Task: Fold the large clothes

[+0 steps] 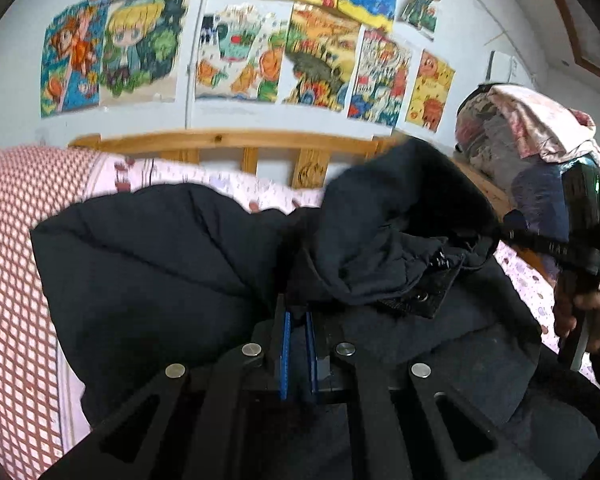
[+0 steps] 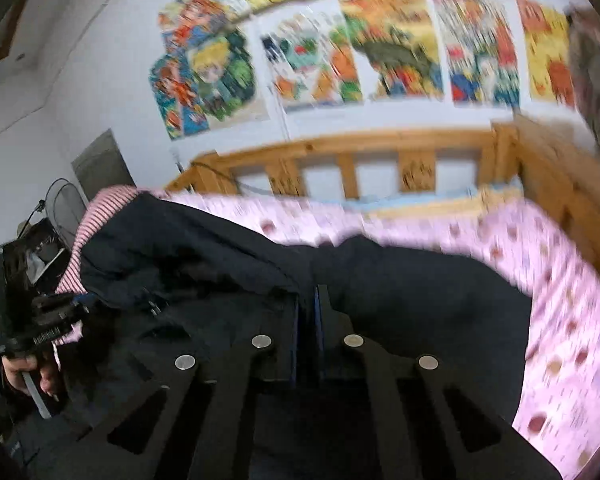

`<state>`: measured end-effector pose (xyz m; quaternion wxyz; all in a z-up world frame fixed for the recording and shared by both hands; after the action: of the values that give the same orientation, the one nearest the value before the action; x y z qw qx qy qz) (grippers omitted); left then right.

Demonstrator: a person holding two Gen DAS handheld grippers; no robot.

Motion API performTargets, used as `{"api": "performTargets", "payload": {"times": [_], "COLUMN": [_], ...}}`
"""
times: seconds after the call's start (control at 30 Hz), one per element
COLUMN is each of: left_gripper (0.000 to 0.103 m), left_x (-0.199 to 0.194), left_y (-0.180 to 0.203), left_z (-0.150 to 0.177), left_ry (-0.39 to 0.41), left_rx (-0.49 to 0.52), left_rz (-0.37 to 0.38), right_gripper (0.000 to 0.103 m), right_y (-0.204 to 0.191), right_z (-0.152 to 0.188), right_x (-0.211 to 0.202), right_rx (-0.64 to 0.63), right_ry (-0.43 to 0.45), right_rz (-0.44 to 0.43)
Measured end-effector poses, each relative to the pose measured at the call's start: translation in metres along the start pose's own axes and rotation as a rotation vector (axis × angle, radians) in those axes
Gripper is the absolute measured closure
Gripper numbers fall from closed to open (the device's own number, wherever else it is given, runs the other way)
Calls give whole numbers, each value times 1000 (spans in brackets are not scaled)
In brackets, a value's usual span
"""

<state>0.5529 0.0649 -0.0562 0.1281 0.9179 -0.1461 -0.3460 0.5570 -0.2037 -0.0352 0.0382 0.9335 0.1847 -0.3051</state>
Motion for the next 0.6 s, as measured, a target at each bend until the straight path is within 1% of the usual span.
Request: {"api": "performTargets", "payload": {"times": [0.07,0.13,0.2,0.27,0.33,0.37,0.4,0.47,0.53,0.6], "left_gripper": [96,96,96,96,96,96,96,96,96,96], "left_x": [2,1,-1,-7,-14,-21,-33,-50,-62,-64], "left_y": [3,5,7,7,5,4,4,3,4,8], "left_z": [1,3,8,12,13,12,10,2,-5,-16], "left_ry": [-19,-28,-43,-52,-50,-37,-6,55,95,118], "left_rx": [8,21,35,36,26,20,16,3,-20,-47], "left_rz": [6,4,8,33,69,102,143,187,211,208], "right_gripper": [97,97,97,97,97,97,97,97,97,97], "right_y": [5,7,11,13,14,15,15,15,13,12], "right_z": [19,38,50,58,59,60,60,62,65,67], "right_x": [9,20,29,30,29,28,28,28,28,27], "right_rx": [9,-9,-6,15,18,18,20,22,18,20], "right_ry": [-46,-89,-115,-118,-112,-110,-109,-108,-106,-102], "right_rz": [5,23,25,22,26,28,28,31,40,45]}}
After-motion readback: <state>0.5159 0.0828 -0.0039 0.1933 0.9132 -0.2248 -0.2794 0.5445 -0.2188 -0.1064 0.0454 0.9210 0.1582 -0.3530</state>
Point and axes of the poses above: each gripper's, at about its wrist camera, not at the fingertips, and x roughly the way its jaws point, y to its right, z to its underside, the point moved 5 cm from there along x, roughly the way its jaws point, and after that the axes turned 13 degrees about -x, right-handed, at the moved point
